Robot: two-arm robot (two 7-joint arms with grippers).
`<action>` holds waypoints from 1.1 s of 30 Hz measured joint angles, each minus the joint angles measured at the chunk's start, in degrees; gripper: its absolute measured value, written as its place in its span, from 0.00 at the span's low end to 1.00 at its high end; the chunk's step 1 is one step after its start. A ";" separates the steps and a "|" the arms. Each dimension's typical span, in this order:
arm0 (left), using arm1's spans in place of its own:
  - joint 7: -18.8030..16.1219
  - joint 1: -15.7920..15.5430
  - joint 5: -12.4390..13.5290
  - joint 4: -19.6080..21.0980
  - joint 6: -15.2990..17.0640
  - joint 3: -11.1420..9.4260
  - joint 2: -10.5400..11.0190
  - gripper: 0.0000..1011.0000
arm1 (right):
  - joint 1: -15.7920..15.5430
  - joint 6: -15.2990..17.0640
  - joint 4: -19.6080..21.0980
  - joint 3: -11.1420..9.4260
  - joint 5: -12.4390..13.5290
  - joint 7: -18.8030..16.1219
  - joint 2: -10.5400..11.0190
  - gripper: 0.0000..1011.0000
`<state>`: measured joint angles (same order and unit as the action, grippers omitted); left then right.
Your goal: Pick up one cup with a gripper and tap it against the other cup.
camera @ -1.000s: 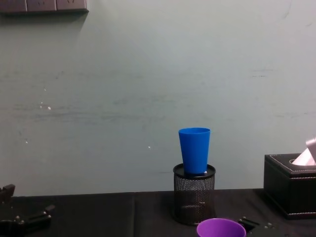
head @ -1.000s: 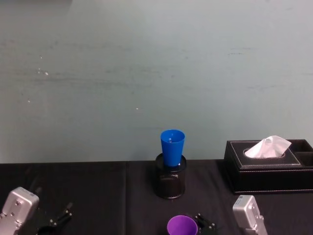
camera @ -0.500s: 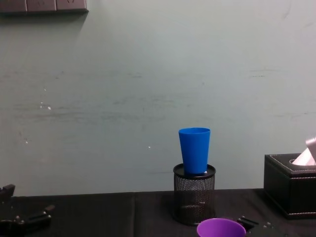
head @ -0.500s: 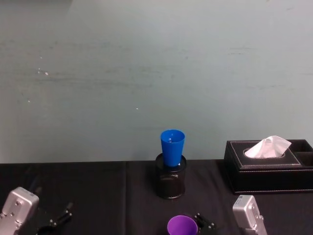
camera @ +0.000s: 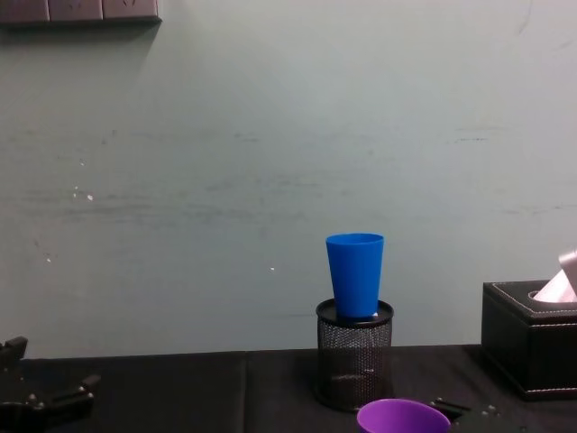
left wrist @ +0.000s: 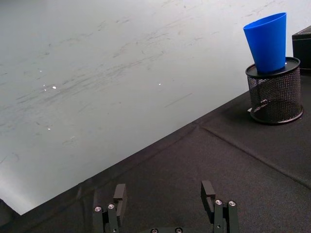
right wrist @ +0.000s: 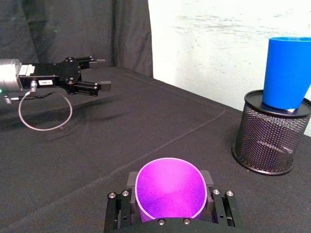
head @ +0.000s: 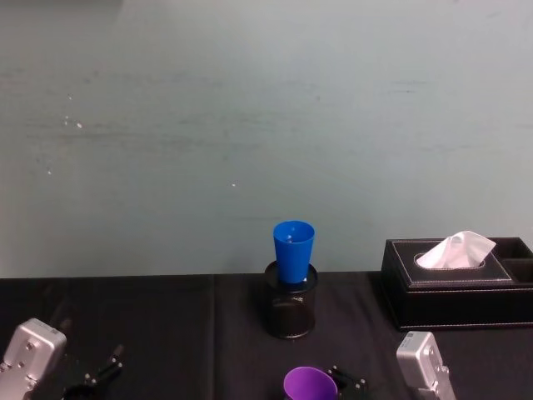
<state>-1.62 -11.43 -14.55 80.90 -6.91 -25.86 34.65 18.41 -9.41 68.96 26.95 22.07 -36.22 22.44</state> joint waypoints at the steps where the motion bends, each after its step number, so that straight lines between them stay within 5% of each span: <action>1: 0.00 0.00 0.00 0.00 0.00 0.00 0.00 0.99 | 0.00 0.00 0.00 0.00 0.00 0.00 0.01 0.76; 20: 0.00 0.00 0.00 0.00 0.00 0.00 0.00 0.99 | -0.07 0.38 0.76 0.02 -0.17 0.11 0.39 0.73; 33: 0.00 0.00 0.00 0.00 0.00 0.00 0.00 0.99 | 2.41 7.32 8.12 -0.66 0.49 0.52 3.32 0.73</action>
<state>-1.62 -11.43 -14.55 80.90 -6.91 -25.86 34.65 20.81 -2.09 77.08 26.29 22.56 -35.69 25.76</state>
